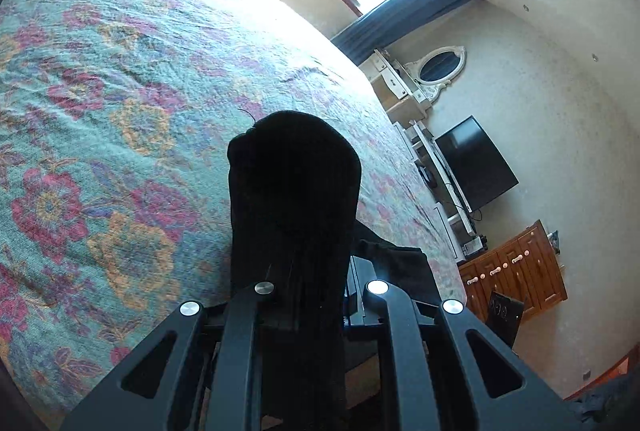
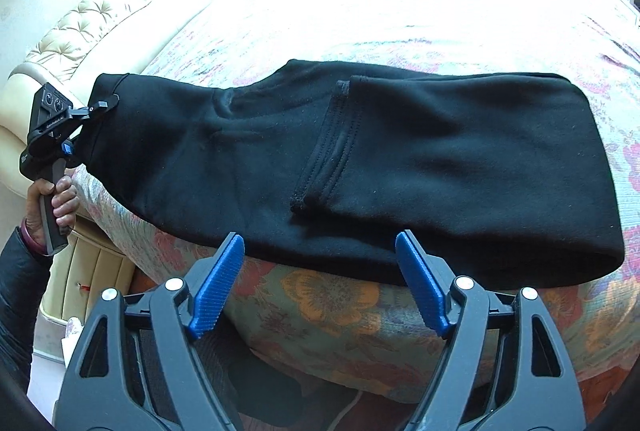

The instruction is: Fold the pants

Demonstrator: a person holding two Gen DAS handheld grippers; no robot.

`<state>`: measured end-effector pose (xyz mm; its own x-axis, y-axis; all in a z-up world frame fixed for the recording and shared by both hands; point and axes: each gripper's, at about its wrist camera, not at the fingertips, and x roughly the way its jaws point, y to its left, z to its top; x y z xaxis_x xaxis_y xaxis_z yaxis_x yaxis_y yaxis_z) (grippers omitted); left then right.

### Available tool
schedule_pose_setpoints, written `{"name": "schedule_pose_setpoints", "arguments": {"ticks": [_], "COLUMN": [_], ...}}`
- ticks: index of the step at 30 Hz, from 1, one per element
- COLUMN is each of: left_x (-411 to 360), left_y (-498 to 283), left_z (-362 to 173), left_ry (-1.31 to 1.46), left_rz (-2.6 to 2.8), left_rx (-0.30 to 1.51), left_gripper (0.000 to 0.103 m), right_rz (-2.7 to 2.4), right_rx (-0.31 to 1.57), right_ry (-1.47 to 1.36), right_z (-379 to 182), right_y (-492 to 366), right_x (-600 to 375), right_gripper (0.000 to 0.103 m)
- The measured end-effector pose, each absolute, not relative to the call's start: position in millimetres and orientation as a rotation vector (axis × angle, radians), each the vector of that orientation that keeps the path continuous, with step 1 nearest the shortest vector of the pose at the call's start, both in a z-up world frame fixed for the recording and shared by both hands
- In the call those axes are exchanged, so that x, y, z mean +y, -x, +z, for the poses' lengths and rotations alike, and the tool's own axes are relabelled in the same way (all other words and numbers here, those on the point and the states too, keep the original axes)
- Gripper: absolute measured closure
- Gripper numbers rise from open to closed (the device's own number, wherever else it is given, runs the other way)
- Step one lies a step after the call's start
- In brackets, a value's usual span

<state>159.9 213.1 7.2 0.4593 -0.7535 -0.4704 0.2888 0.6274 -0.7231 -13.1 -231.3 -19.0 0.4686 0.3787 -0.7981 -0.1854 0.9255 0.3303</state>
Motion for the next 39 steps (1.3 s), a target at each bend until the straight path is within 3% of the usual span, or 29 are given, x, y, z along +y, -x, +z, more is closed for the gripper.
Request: {"name": "schedule_pose_setpoints", "arguments": {"ticks": [11, 22, 24, 29, 33, 35, 39], "left_x": [64, -46, -56, -75, -77, -67, -25], "left_y": [-154, -172, -172, -159, -150, -144, -130], "left_z": [38, -44, -53, -50, -35, -24, -2], "left_ry": [0.418, 0.285, 0.279, 0.285, 0.285, 0.311, 0.347], "left_rz": [-0.815, -0.732, -0.717, -0.744, -0.770, -0.759, -0.722], "left_rx": [0.909, 1.089, 1.122, 1.097, 1.067, 1.044, 0.936], "left_gripper": [0.090, 0.088, 0.082, 0.046, 0.043, 0.027, 0.025], "right_rz": [0.252, 0.216, 0.218, 0.232, 0.282, 0.334, 0.432], "right_rx": [0.957, 0.972, 0.976, 0.993, 0.983, 0.976, 1.004], "right_ry": [-0.288, -0.383, -0.391, -0.466, -0.595, -0.695, -0.879], "right_z": [-6, -19, -21, -31, -36, -40, -55], "right_y": [18, 23, 23, 18, 16, 12, -5], "right_x": [-294, -323, -325, -333, -347, -355, -363], "right_gripper": [0.025, 0.025, 0.025, 0.025, 0.025, 0.025, 0.024]}}
